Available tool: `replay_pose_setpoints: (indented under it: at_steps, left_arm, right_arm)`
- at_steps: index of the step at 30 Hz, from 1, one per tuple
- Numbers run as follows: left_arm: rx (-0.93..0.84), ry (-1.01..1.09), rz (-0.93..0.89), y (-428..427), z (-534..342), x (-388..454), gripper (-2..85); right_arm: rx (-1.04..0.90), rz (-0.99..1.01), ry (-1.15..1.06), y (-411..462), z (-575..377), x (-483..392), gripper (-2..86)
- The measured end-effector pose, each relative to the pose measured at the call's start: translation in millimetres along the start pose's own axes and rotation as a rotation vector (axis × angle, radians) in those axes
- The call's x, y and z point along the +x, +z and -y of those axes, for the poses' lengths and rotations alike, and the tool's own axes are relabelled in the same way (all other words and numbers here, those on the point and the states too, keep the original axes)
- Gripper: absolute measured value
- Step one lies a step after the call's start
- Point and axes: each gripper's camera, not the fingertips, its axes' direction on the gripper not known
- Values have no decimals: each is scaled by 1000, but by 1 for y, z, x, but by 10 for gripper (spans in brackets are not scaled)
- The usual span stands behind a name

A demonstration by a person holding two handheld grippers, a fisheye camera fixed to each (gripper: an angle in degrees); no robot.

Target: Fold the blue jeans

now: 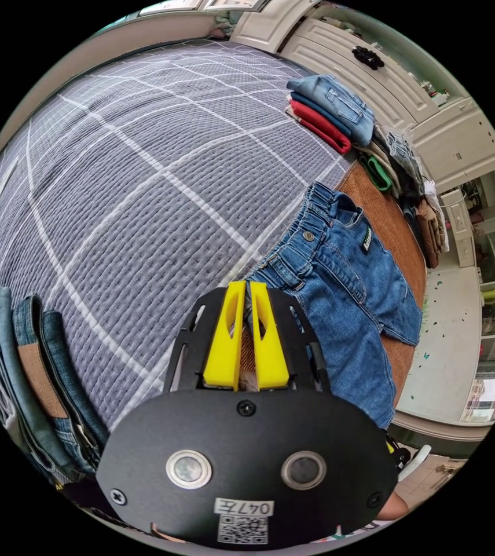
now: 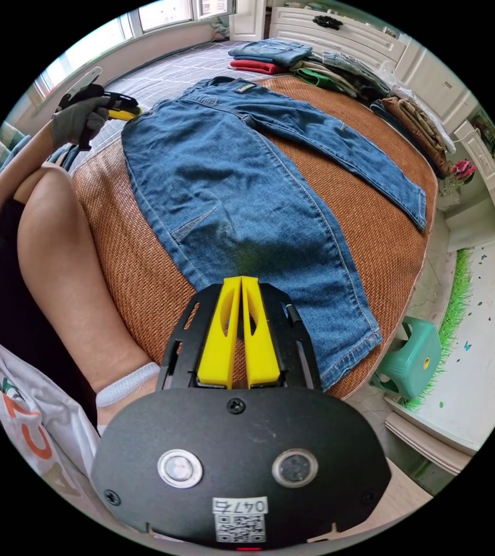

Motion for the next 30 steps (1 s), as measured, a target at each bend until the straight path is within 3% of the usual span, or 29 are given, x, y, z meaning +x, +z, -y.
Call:
replay_pose_setpoints:
  at_steps: [14,23,26,30]
  left_arm:
    - [2,-15,-10,9,-1,-9,0]
    - [3,-176,-284,7,-13,-60,98]
    - [0,-167,-251,3,-19,-63,103]
    - [-1,-196,-143,-8,-32,-70,135]
  right_arm:
    - [3,-3,0,-6,-10,8,-7]
    - [6,-2,5,-13,-19,14,-4]
    - [17,14,8,-17,-23,19,5]
    - [80,94,15,-38,-34,31,86]
